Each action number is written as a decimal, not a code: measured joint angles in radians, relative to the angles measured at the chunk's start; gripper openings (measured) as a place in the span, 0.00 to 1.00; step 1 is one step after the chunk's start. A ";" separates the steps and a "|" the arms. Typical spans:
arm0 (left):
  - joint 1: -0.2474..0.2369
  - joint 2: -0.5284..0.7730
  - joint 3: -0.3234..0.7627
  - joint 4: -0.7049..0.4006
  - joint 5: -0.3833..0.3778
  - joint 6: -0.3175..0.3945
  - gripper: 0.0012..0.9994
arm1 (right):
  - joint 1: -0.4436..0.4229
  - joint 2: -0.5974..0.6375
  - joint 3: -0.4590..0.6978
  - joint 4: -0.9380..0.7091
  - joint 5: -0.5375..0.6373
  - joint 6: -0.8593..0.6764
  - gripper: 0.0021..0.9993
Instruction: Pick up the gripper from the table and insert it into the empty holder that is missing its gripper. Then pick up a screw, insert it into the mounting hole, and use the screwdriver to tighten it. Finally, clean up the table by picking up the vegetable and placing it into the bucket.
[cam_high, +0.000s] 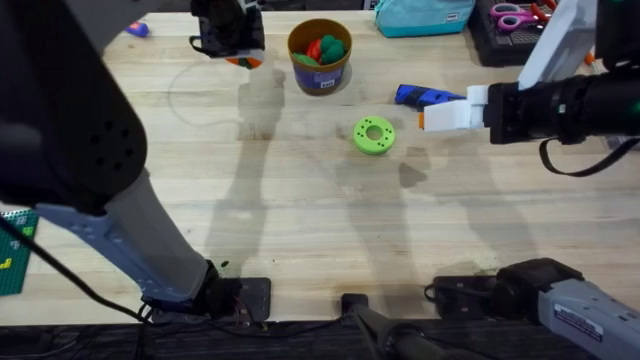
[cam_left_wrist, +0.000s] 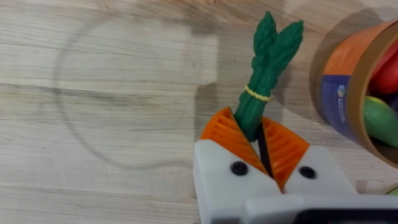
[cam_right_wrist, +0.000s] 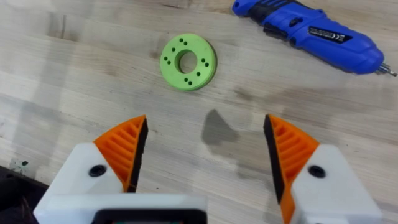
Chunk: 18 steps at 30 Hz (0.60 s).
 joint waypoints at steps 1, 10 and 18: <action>-0.001 0.010 0.000 -0.002 0.001 0.000 0.03 | 0.000 0.000 0.000 -0.002 0.000 0.000 0.99; -0.001 0.150 -0.001 -0.065 0.005 0.000 0.03 | 0.000 0.000 0.000 -0.007 0.000 0.000 0.99; -0.001 0.177 -0.002 -0.064 0.007 0.000 0.03 | 0.000 0.000 0.000 -0.010 0.000 0.000 0.99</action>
